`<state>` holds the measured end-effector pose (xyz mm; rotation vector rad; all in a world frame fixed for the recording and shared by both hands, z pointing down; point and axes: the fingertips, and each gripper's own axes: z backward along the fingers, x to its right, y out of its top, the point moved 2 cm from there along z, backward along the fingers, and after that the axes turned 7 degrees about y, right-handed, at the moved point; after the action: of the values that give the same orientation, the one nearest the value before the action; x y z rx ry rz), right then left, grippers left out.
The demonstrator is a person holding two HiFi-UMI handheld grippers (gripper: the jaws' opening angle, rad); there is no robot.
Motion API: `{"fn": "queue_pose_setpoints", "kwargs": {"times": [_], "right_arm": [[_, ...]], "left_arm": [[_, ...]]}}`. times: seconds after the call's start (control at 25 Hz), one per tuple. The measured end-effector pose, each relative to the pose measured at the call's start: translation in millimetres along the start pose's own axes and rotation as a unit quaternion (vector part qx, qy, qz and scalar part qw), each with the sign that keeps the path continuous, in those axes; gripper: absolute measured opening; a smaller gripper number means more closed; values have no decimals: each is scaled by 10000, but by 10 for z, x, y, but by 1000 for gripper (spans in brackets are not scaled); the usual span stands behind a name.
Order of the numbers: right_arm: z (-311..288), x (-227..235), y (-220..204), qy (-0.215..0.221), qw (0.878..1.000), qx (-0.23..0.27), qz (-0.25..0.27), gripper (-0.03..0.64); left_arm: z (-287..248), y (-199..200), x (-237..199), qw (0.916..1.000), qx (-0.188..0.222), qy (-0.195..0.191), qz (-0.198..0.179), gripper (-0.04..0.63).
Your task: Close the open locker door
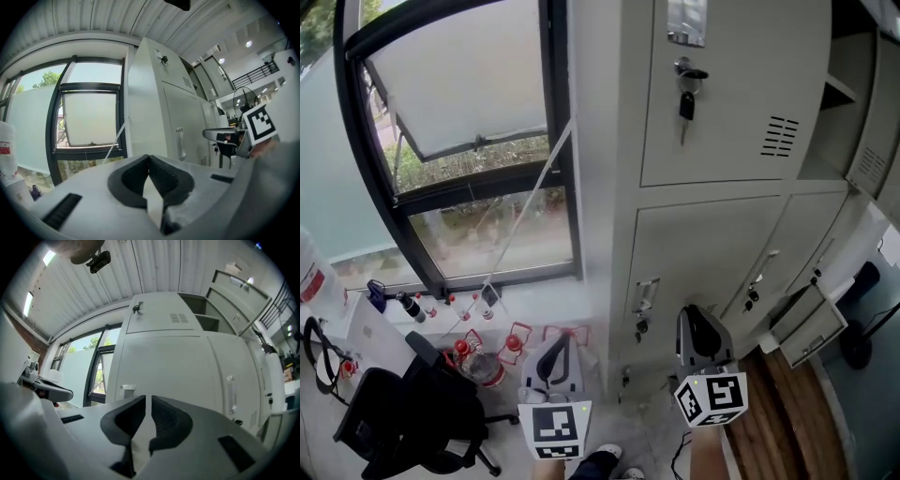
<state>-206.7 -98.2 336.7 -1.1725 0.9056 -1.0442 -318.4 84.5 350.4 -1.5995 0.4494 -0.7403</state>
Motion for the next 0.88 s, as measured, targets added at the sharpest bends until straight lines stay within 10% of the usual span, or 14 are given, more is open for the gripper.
{"fn": "queue_pose_setpoints", "kwargs": {"times": [0.52, 0.88], "right_arm": [[1885, 1412, 706, -1936, 9792, 246, 550, 194], [2835, 1991, 1159, -2779, 9547, 426, 979, 207]], "left_arm": [[-39, 562, 1714, 9861, 580, -1554, -136, 3], [43, 1131, 2878, 9585, 1217, -2567, -226, 3]]}}
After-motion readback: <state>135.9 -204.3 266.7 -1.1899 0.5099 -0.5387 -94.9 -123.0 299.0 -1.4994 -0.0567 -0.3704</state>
